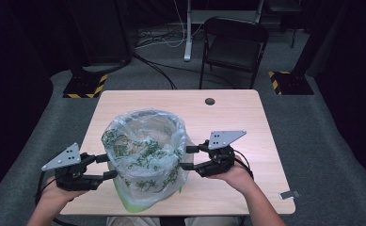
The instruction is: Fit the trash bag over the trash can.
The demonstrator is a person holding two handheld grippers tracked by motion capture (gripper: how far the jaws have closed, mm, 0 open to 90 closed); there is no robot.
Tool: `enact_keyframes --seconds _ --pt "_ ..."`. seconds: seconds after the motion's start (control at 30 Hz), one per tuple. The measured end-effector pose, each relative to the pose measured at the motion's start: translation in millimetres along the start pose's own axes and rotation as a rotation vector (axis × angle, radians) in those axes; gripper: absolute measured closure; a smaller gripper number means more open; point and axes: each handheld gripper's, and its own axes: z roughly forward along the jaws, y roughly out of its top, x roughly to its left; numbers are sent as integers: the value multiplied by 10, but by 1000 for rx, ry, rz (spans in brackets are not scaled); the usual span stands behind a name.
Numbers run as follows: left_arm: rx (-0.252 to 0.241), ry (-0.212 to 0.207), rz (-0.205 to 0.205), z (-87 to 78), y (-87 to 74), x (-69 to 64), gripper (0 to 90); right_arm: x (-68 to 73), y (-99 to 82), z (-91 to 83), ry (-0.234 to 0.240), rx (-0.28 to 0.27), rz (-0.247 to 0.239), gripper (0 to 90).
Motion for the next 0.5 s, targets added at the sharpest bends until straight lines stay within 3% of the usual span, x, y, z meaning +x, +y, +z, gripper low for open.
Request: enact_keyframes --seconds 0.07,0.13,0.27,0.5 --pt "5 -11 10 5 -5 -10 443 -8 -1 2 -9 1 4 454" --pt "23 -7 15 3 -13 -13 488 -16 -9 -13 -12 -4 11 551" --pt "35 -6 18 7 -51 -7 662 0 -26 -30 -4 -1 2 739" --pt "56 46 2 69 -140 35 798 9 -52 2 -33 32 -21 880"
